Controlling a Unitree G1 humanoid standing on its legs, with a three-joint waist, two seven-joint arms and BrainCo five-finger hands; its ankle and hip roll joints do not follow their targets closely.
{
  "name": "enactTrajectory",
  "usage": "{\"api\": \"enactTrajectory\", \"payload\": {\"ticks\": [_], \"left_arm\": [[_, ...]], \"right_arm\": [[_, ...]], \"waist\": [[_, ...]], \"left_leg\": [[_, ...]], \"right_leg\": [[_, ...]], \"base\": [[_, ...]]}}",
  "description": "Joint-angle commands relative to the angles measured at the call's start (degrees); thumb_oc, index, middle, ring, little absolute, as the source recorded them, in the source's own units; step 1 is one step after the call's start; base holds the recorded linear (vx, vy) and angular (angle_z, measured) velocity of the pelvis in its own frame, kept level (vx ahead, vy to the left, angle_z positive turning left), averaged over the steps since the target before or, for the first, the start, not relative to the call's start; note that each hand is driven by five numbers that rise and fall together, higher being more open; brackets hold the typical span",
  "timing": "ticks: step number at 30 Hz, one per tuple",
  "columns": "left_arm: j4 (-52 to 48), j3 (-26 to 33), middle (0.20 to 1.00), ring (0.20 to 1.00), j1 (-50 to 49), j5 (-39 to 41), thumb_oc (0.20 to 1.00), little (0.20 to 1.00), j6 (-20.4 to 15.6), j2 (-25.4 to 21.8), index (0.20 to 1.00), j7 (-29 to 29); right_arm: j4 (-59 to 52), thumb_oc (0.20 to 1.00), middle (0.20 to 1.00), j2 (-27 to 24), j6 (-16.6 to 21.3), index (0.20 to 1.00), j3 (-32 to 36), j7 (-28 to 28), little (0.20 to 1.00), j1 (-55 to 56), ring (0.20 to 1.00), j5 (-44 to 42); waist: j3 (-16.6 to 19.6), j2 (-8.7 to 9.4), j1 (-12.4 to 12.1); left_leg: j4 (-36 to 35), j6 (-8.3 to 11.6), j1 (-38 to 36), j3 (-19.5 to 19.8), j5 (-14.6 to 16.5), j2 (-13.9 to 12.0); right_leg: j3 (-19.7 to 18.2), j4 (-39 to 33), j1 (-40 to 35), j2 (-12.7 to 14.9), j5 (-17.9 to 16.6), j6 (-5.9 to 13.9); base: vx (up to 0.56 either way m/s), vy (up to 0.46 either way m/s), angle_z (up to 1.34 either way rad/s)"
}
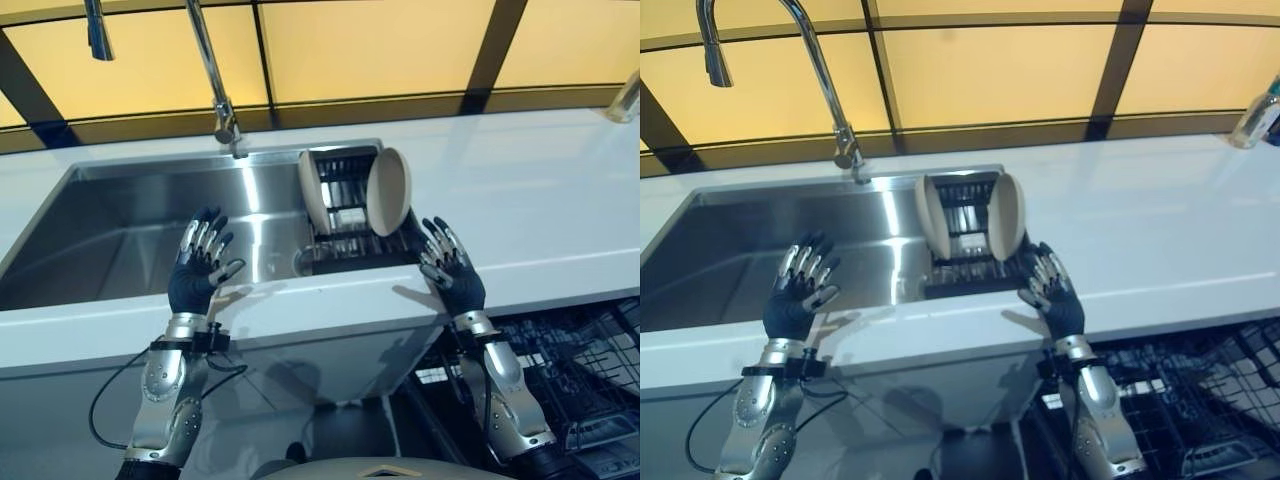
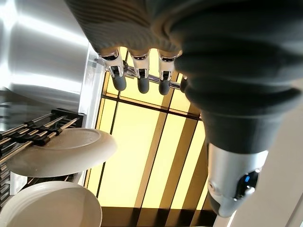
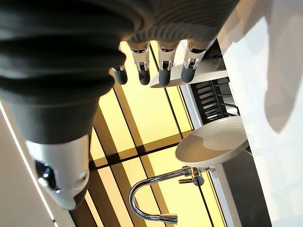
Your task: Pick up plates and place into dishwasher.
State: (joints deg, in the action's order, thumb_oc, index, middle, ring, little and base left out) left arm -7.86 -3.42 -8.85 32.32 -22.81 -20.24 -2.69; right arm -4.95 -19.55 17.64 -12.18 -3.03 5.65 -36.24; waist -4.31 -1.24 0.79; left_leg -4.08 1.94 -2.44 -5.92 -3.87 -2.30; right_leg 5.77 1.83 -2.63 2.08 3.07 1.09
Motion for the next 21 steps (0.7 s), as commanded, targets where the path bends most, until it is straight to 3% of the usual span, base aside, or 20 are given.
{"api": "enactTrajectory", "payload": {"ticks": [1,5,13,17,21], "left_arm": [[-3.7,1.7,1.000,1.000,2.1,-3.9,1.000,1.000,-5.8,-2.7,1.000,-0.7],[-3.8,3.7,1.000,1.000,5.7,-9.7,1.000,1.000,-7.1,-4.8,1.000,-0.3],[2.3,5.4,1.000,1.000,13.8,-27.0,1.000,1.000,-3.6,-13.9,1.000,8.9],[6.0,5.2,1.000,1.000,16.7,-41.2,1.000,1.000,-3.5,-19.2,1.000,15.1],[11.8,1.4,1.000,1.000,22.6,-58.0,1.000,1.000,0.1,-28.6,1.000,24.0]], "right_arm": [[-5.3,1.000,1.000,-0.2,3.5,1.000,1.4,0.7,1.000,-1.1,1.000,-1.5],[-5.1,1.000,1.000,-0.3,2.4,1.000,1.9,0.2,1.000,-0.9,1.000,-1.4],[-5.7,1.000,1.000,-1.0,-1.0,1.000,3.5,-0.8,1.000,0.8,1.000,-2.1],[-5.3,1.000,1.000,-1.5,-1.8,1.000,4.6,-2.0,1.000,1.7,1.000,-2.5],[-5.0,1.000,1.000,-2.9,-2.8,1.000,4.1,-2.6,1.000,1.1,1.000,-3.1]], "waist": [[1.3,1.81,1.3],[1.5,1.24,2.8],[1.9,-0.15,6.6],[1.8,-0.76,8.1],[1.9,-1.53,9.7]], "left_leg": [[3.7,0.45,1.9,-0.6,5.9,-1.0],[4.3,0.37,1.6,-1.2,6.2,-0.9],[5.8,-0.21,0.3,-3.1,7.3,-0.4],[6.0,-0.43,-0.1,-4.0,7.5,-0.2],[5.7,-0.59,-0.7,-5.3,7.6,-0.1]], "right_leg": [[0.3,-1.8,1.5,3.0,-1.6,4.96],[-1.2,-1.4,1.9,3.1,-1.8,5.34],[-4.4,0.1,2.5,3.2,-1.5,6.21],[-5.3,0.4,2.8,3.4,-1.6,6.56],[-6.0,0.7,3.0,3.6,-1.7,7.15]], "base": [[0.00,-0.002,-0.07],[0.03,0.011,-0.05],[0.07,0.019,-0.19],[0.07,0.026,-0.20],[0.07,0.037,-0.13]]}}
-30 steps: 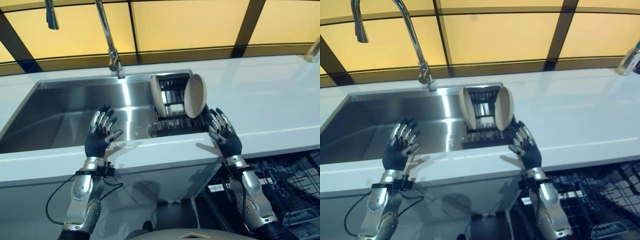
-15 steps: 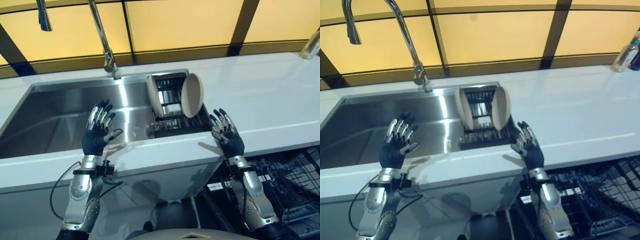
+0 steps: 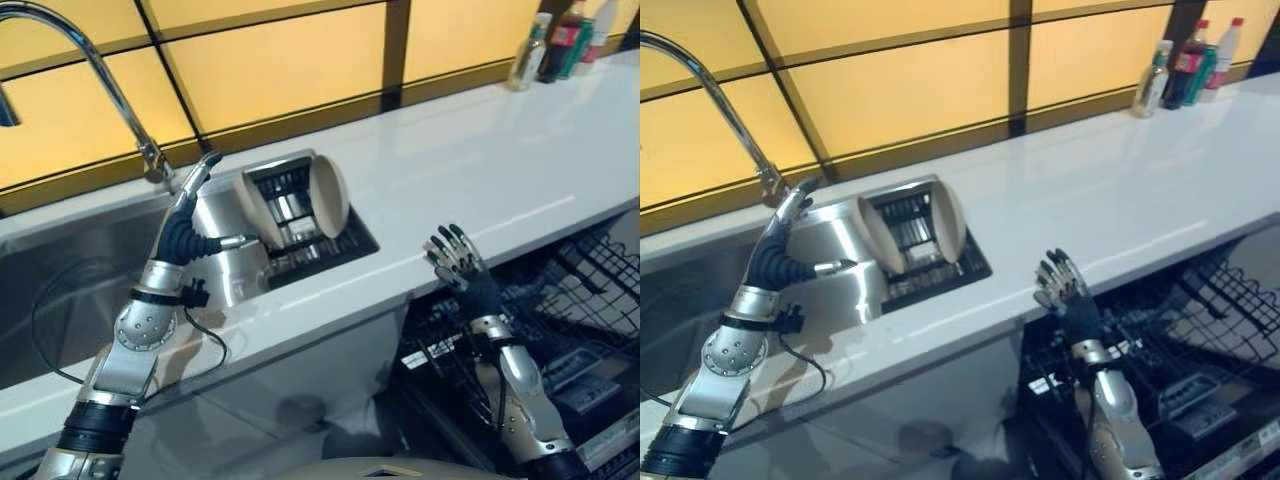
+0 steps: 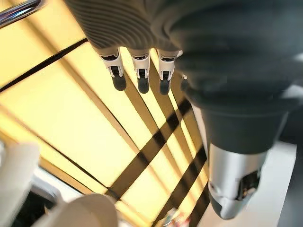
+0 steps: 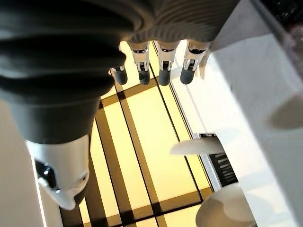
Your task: Pick up plates and place into dishwasher.
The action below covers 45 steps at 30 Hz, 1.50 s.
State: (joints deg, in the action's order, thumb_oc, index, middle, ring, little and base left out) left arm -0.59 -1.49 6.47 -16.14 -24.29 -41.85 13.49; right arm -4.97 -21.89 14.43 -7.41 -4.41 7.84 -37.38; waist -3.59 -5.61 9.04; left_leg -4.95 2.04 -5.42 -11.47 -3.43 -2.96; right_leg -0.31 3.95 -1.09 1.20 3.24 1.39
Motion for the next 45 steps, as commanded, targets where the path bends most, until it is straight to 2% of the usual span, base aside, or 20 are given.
{"api": "enactTrajectory", "payload": {"ticks": [1,4,10,14,18,23,29,36,45], "left_arm": [[6.7,-2.7,1.000,1.000,9.9,-13.2,1.000,1.000,3.4,-10.8,1.000,9.7],[11.2,-8.7,1.000,1.000,16.3,-20.5,1.000,1.000,6.7,-18.4,1.000,11.5],[15.4,-21.9,1.000,1.000,25.3,-36.3,1.000,1.000,13.9,-26.8,1.000,10.5],[16.5,-27.2,1.000,1.000,28.6,-46.5,1.000,1.000,16.0,-28.9,1.000,9.3],[18.0,-31.7,1.000,1.000,31.4,-50.4,1.000,1.000,16.3,-29.2,1.000,8.6],[19.6,-34.1,1.000,1.000,33.5,-52.9,1.000,1.000,15.6,-29.6,1.000,9.1],[21.8,-32.5,1.000,1.000,30.9,-53.6,1.000,1.000,16.7,-29.8,1.000,9.0],[26.0,-29.6,1.000,1.000,26.3,-57.1,1.000,1.000,15.8,-27.9,1.000,12.9],[28.2,-30.7,1.000,1.000,26.7,-58.0,1.000,1.000,15.1,-28.6,1.000,19.3]], "right_arm": [[-4.9,1.000,1.000,-1.1,0.3,1.000,-1.0,-1.1,1.000,-1.2,1.000,-2.1],[-4.5,1.000,1.000,-2.4,0.1,1.000,-1.6,-0.7,1.000,-1.7,1.000,-2.7],[-3.0,1.000,1.000,-5.0,1.0,1.000,-2.6,0.6,1.000,-2.8,1.000,-4.1],[-2.5,1.000,1.000,-6.5,1.3,1.000,-2.9,1.1,1.000,-2.8,1.000,-5.2],[-2.9,1.000,1.000,-7.7,1.5,1.000,-4.1,2.0,1.000,-2.9,1.000,-6.2],[-2.4,1.000,1.000,-7.7,1.4,1.000,-4.8,1.6,1.000,-2.3,1.000,-6.6],[-3.8,1.000,1.000,-8.7,0.6,1.000,-3.2,-0.4,1.000,0.3,1.000,-8.8],[-6.4,1.000,1.000,-9.4,-2.5,1.000,-1.6,0.6,1.000,1.3,1.000,-9.7],[-7.2,1.000,1.000,-9.9,-1.8,1.000,-2.6,2.9,1.000,2.8,1.000,-9.4]], "waist": [[1.2,2.52,2.0],[1.1,1.79,2.9],[0.5,0.77,3.7],[0.4,0.58,4.1],[0.0,0.82,4.5],[0.0,1.14,5.1],[0.4,1.82,5.8],[0.8,2.05,6.3],[1.4,1.91,6.8]], "left_leg": [[6.4,-0.72,2.1,-0.2,7.1,0.6],[6.2,-0.79,1.9,-1.0,7.1,0.6],[6.3,-0.87,1.7,-1.7,7.5,0.8],[6.5,-0.83,1.5,-2.2,7.7,0.7],[7.1,-1.02,1.9,-2.3,7.9,0.7],[6.2,-1.24,1.1,-3.1,8.0,0.8],[6.3,-1.53,1.4,-3.9,8.0,0.7],[6.8,-1.54,0.4,-4.6,8.4,0.7],[6.0,-1.74,-0.6,-4.8,8.3,0.5]], "right_leg": [[0.0,-1.4,1.7,4.6,-2.0,7.07],[0.0,-1.1,2.0,4.8,-2.1,7.38],[0.1,-0.6,2.2,4.9,-2.1,7.76],[0.0,-0.3,2.3,4.9,-2.1,7.96],[-0.3,0.2,2.8,4.8,-2.1,8.08],[-0.9,0.3,2.8,4.5,-2.2,8.45],[-1.9,0.4,3.5,4.3,-2.5,8.65],[-2.8,0.5,3.0,4.1,-2.7,8.79],[-2.6,0.4,2.5,3.9,-2.6,8.82]], "base": [[0.05,0.023,-0.16],[0.05,0.019,-0.04],[0.06,0.013,-0.01],[0.08,0.003,0.00],[0.05,-0.021,-0.03],[0.08,-0.026,-0.08],[0.06,-0.035,-0.10],[0.07,-0.011,-0.07],[0.06,-0.028,-0.03]]}}
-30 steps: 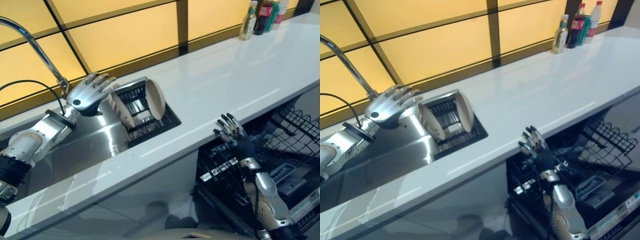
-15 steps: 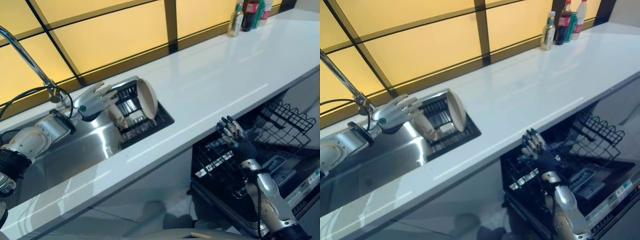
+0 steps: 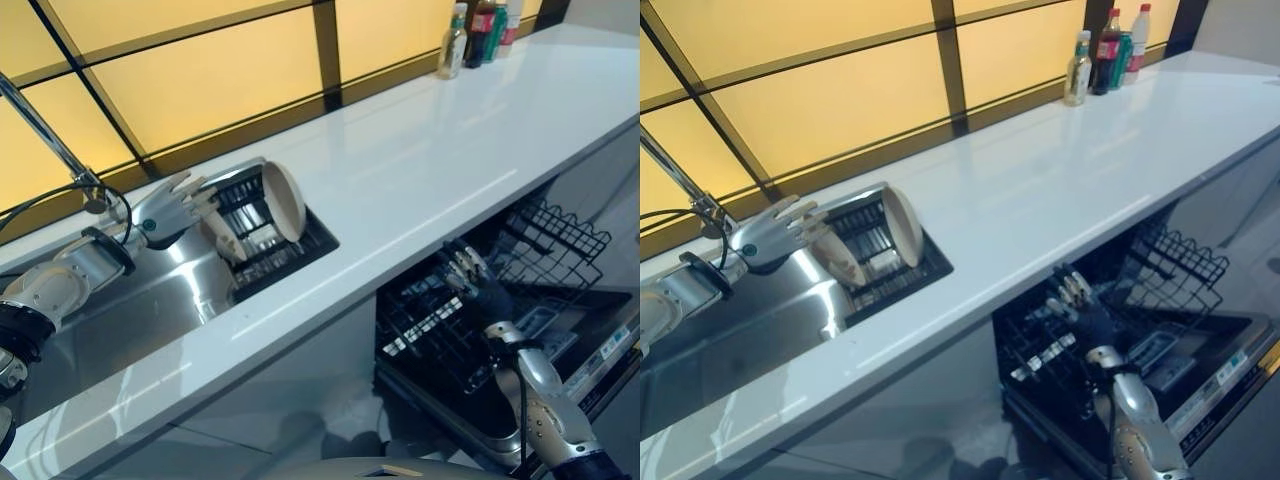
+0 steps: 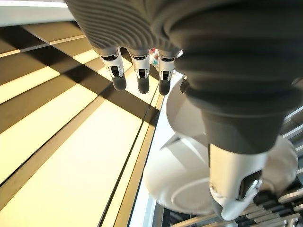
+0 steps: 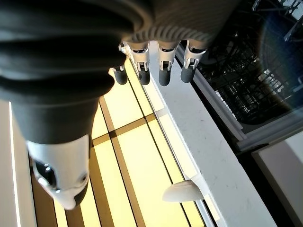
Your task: Pick up plates and place into dishwasher.
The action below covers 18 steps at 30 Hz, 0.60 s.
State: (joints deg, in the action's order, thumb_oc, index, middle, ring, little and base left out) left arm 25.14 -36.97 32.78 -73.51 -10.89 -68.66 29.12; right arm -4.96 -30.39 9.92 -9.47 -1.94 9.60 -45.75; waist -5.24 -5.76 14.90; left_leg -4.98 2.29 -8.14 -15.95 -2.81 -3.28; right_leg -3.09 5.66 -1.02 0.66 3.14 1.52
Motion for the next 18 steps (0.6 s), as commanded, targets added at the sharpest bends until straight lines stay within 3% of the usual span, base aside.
{"api": "enactTrajectory", "payload": {"ticks": [1,12,18], "left_arm": [[2.7,4.7,1.000,1.000,0.4,-0.7,1.000,1.000,1.6,-1.8,1.000,3.9],[5.1,5.5,1.000,1.000,-4.6,3.1,1.000,1.000,2.5,-0.7,1.000,2.0],[7.7,4.9,1.000,1.000,-5.1,0.2,1.000,1.000,3.9,0.4,1.000,2.3]], "right_arm": [[-7.1,1.000,1.000,-1.5,3.0,1.000,-0.6,0.4,1.000,1.1,1.000,-1.1],[-6.6,1.000,1.000,-2.7,3.8,1.000,0.2,0.1,1.000,2.8,1.000,-1.6],[-6.5,1.000,1.000,-3.8,3.3,1.000,1.2,0.5,1.000,3.1,1.000,-2.5]], "waist": [[3.1,2.03,1.0],[2.2,1.79,2.2],[1.7,1.85,2.7]], "left_leg": [[6.1,-1.97,2.1,-0.4,7.7,0.8],[6.5,-1.81,2.0,-0.6,7.5,0.4],[6.7,-1.53,2.4,-0.5,7.1,0.0]], "right_leg": [[0.1,-1.2,2.5,4.4,-2.5,8.68],[-0.6,-0.6,2.7,3.6,-2.1,8.30],[-0.8,-0.5,3.0,3.2,-2.2,8.00]], "base": [[0.05,-0.029,-0.05],[0.06,-0.033,-0.05],[0.06,-0.043,-0.11]]}}
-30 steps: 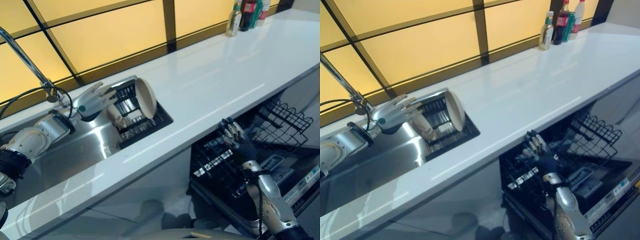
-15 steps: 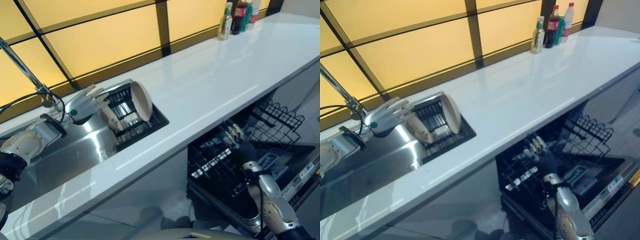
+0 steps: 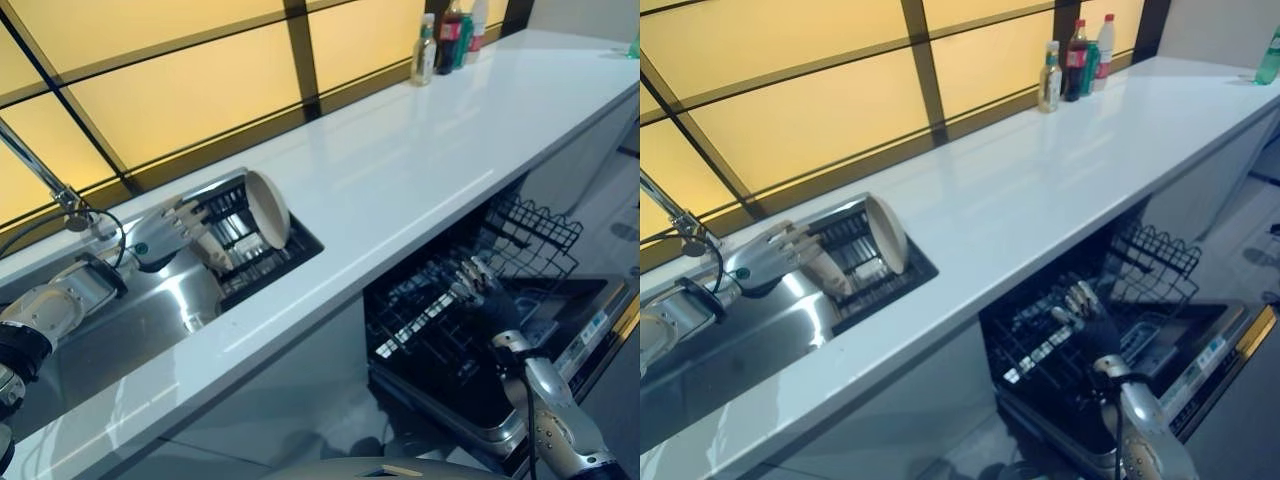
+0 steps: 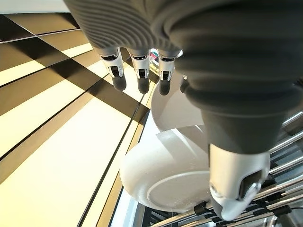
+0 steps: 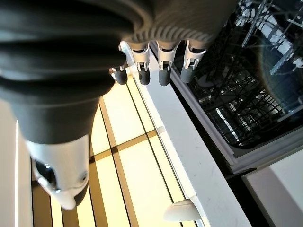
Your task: Pick up plates and place into dishwasher.
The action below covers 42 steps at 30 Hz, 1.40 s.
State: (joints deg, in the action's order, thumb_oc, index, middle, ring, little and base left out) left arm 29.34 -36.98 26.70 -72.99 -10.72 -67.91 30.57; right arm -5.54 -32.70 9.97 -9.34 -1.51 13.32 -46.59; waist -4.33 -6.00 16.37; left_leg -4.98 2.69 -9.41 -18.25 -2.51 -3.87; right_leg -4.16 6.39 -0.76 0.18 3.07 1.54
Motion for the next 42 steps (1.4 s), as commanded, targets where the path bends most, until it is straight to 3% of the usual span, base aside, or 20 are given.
{"api": "enactTrajectory", "payload": {"ticks": [1,19,20,22,28,42], "left_arm": [[4.0,4.8,1.000,1.000,1.1,-1.1,1.000,1.000,3.9,-0.3,1.000,0.6],[12.0,2.3,1.000,1.000,-1.7,-4.3,1.000,1.000,5.3,4.6,1.000,2.4],[12.7,2.1,0.931,0.931,-2.0,-4.1,0.931,0.931,6.0,5.1,0.931,2.6],[14.3,2.4,0.200,0.200,-2.3,-4.0,0.200,0.200,7.2,6.2,0.200,2.7],[15.8,3.6,0.200,0.200,-4.2,-4.0,0.200,0.200,9.2,8.6,0.200,5.0],[16.3,5.7,0.200,0.200,-7.1,-5.6,0.200,0.200,11.6,10.6,0.200,7.8]], "right_arm": [[-6.1,1.000,1.000,-1.6,3.0,1.000,1.2,0.3,1.000,-0.6,1.000,-1.6],[-6.4,1.000,1.000,-3.0,1.4,1.000,2.6,0.1,1.000,1.3,1.000,-1.5],[-6.4,1.000,1.000,-3.2,1.2,1.000,2.8,0.0,1.000,1.3,1.000,-1.5],[-5.9,1.000,1.000,-3.3,1.0,1.000,3.4,-0.6,1.000,1.5,1.000,-1.5],[-6.0,1.000,1.000,-4.0,-0.1,1.000,5.5,-2.5,1.000,2.8,1.000,-1.2],[-5.9,1.000,1.000,-4.6,-1.4,1.000,8.6,-6.0,1.000,5.0,1.000,-1.3]], "waist": [[0.7,2.05,1.3],[0.5,1.05,3.2],[0.4,0.97,3.4],[0.2,0.76,3.7],[-0.1,-0.34,4.6],[-0.4,-0.84,5.4]], "left_leg": [[6.8,-1.86,3.8,2.0,6.7,0.6],[7.1,-1.02,3.3,1.9,5.7,0.0],[7.1,-1.00,3.3,1.9,5.6,0.0],[7.1,-0.88,3.2,1.7,5.5,0.0],[7.4,-0.49,3.1,1.3,5.1,0.2],[8.3,-0.10,3.0,1.0,4.7,0.2]], "right_leg": [[0.1,-1.1,2.8,3.6,-2.0,7.91],[0.5,-0.1,2.3,3.8,-1.5,7.72],[0.4,0.0,2.3,3.8,-1.5,7.71],[0.3,0.3,2.5,3.9,-1.5,7.73],[0.0,0.6,2.5,4.3,-1.4,7.80],[0.2,0.8,1.8,5.0,-1.2,7.82]], "base": [[0.05,-0.035,-0.02],[0.04,-0.010,-0.01],[0.03,0.011,-0.01],[0.04,0.017,-0.02],[0.05,0.038,-0.15],[0.03,0.024,0.00]]}}
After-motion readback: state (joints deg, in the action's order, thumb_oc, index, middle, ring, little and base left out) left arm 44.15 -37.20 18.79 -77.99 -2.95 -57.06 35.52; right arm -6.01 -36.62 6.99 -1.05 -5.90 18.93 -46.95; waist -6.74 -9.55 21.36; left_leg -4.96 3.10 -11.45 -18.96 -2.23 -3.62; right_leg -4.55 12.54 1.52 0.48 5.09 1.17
